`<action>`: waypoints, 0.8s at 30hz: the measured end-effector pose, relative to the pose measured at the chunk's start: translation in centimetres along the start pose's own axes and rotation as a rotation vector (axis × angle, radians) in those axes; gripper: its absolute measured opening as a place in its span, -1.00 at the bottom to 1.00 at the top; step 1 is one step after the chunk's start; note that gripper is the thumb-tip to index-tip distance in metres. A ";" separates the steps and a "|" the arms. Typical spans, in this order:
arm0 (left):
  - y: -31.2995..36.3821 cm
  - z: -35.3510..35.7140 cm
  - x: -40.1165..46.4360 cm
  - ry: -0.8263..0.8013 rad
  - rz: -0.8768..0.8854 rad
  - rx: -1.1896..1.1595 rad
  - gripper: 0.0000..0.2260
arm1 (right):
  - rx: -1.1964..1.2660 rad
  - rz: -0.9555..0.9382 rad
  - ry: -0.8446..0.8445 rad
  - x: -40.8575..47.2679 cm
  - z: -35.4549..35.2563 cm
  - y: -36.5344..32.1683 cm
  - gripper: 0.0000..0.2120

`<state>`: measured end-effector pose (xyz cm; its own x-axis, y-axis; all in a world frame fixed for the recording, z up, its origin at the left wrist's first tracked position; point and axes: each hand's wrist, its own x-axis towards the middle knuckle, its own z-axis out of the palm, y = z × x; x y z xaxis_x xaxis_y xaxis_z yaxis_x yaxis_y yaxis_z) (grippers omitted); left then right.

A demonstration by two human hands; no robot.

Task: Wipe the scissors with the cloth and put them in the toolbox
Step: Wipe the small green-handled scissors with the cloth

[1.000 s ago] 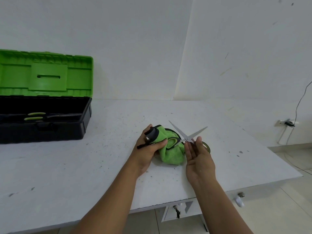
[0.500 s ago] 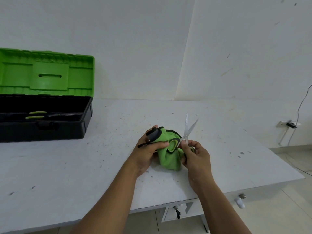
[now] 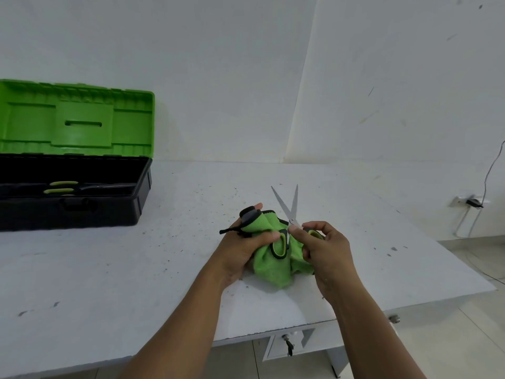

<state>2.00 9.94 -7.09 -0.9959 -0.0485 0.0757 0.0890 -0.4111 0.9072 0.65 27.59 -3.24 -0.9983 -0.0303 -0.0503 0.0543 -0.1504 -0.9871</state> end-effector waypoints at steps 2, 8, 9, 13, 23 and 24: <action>-0.1 0.0 0.0 0.036 0.009 0.022 -0.21 | 0.078 0.019 -0.032 0.0 0.1 -0.2 -0.71; 0.2 0.3 0.0 0.114 0.077 -0.016 -0.32 | 0.487 0.168 -0.117 -0.3 1.3 0.7 -0.64; 0.4 0.4 0.0 0.132 0.086 -0.037 -0.42 | 0.541 0.174 -0.157 -0.4 1.5 1.0 -0.64; 0.8 0.6 -0.3 0.127 0.098 -0.015 -0.59 | 0.576 0.112 -0.153 -1.2 2.9 1.6 -0.71; 0.7 0.8 -0.4 0.056 0.076 -0.068 -0.49 | 0.522 -0.041 0.033 -1.8 5.0 3.4 -0.64; 0.6 0.8 -0.3 0.064 0.072 -0.062 -0.50 | 0.491 -0.059 0.021 -1.9 4.9 3.4 -0.62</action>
<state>2.38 10.43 -6.21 -0.9843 -0.1372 0.1110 0.1625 -0.4596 0.8731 2.83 22.35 -5.73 -0.9999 0.0111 -0.0047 -0.0029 -0.5991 -0.8007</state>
